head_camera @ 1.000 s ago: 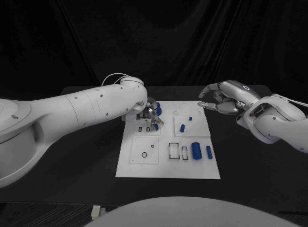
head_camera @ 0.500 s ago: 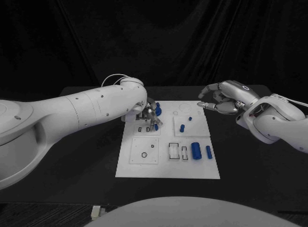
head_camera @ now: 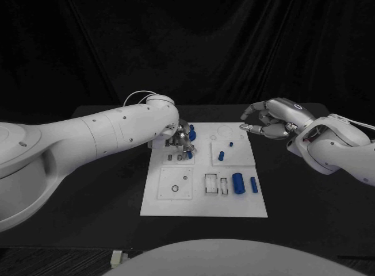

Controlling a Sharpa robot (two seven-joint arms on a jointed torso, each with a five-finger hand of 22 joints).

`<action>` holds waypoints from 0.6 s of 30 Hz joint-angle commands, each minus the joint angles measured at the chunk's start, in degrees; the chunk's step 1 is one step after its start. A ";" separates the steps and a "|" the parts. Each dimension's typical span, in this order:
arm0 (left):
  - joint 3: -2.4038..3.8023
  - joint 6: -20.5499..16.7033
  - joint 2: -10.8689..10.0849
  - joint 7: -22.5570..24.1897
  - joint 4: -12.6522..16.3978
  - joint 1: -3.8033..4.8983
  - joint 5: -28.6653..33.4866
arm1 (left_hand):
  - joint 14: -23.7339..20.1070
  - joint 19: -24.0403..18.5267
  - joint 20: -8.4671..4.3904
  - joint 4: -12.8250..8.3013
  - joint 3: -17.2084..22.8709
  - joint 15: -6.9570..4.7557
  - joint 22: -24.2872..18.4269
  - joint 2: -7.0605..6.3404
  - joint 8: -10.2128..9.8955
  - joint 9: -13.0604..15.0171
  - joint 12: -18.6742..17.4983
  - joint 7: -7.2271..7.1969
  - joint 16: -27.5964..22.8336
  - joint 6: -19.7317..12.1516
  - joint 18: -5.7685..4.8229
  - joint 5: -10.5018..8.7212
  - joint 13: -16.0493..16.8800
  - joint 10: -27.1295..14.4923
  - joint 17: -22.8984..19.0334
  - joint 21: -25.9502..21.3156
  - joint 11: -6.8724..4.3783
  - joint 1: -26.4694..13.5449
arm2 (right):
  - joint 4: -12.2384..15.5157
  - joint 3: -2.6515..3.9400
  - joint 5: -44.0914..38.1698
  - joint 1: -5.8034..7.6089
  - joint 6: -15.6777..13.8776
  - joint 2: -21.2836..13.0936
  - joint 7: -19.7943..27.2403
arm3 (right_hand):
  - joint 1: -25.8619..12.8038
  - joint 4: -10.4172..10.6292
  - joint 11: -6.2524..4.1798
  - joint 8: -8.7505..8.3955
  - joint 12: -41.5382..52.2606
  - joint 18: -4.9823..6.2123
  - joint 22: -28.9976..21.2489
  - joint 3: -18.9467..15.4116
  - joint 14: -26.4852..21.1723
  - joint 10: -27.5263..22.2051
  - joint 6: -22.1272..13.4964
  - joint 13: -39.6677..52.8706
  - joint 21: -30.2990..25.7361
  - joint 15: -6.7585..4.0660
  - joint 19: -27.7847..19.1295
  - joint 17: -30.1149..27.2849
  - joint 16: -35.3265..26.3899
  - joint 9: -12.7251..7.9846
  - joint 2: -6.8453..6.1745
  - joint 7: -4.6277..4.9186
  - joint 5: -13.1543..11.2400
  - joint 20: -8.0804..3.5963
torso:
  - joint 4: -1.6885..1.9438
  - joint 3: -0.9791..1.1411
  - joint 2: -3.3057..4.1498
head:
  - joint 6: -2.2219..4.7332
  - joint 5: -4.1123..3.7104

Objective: Assemble the parts on the task board

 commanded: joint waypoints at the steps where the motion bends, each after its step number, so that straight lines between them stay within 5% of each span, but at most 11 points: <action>1: 0.05 0.87 0.21 0.89 0.00 -0.18 0.10 | 5.84 -0.24 0.06 -0.07 0.38 -0.38 8.92 0.02 0.22 0.15 0.15 -0.04 0.15 -0.46 0.88 0.46 14.96 5.95 15.09 -0.34 -0.40 0.61 | -0.07 0.05 -0.10 -0.12 0.40 0.04 -1.17 | -0.23 0.25 0.48 -0.08 0.14 0.06 11.45 -0.11 5.26 5.90 0.41 15.07 -0.30 0.46 1.32 11.88 -0.30 -0.08 0.28 0.16 -0.19 0.42 | -0.01 0.02 -0.02 | -0.01 0.08; 18: 0.05 1.28 0.28 1.39 -0.11 -0.35 0.10 | 5.84 -0.20 -0.03 -1.21 1.39 -0.51 8.98 -0.64 0.48 1.14 0.15 -0.27 0.15 -0.15 0.89 1.10 14.96 5.95 15.09 -0.44 -0.56 0.87 | -0.24 0.05 -0.10 -0.12 0.67 0.15 -1.59 | -0.29 0.27 0.49 -0.09 0.14 0.12 11.37 -0.14 5.24 5.90 0.43 15.07 -0.55 0.47 1.22 11.76 -0.39 -0.10 0.32 0.17 -0.29 0.43 | 0.00 0.02 -0.06 | -0.01 0.20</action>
